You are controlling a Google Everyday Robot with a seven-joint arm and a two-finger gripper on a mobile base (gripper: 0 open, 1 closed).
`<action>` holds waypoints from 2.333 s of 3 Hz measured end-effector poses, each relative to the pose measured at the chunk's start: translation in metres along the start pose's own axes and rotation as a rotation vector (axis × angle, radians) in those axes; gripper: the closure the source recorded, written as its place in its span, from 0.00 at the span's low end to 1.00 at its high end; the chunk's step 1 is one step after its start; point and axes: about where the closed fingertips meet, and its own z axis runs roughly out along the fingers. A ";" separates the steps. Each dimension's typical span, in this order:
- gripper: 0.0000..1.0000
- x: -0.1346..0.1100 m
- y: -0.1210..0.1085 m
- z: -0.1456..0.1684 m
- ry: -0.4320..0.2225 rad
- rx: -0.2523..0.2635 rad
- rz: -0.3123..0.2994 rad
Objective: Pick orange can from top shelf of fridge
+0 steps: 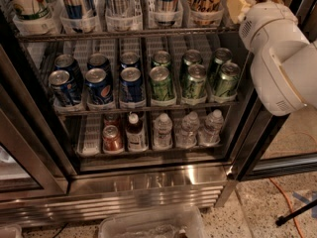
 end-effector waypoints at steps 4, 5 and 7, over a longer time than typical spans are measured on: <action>1.00 -0.024 -0.002 -0.002 -0.088 0.001 -0.018; 1.00 -0.033 -0.002 -0.002 -0.119 -0.002 -0.026; 1.00 -0.047 0.000 -0.007 -0.160 -0.015 -0.046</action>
Offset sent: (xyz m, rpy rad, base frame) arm -0.0066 -0.0026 0.0082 -0.0034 -0.0509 -0.0047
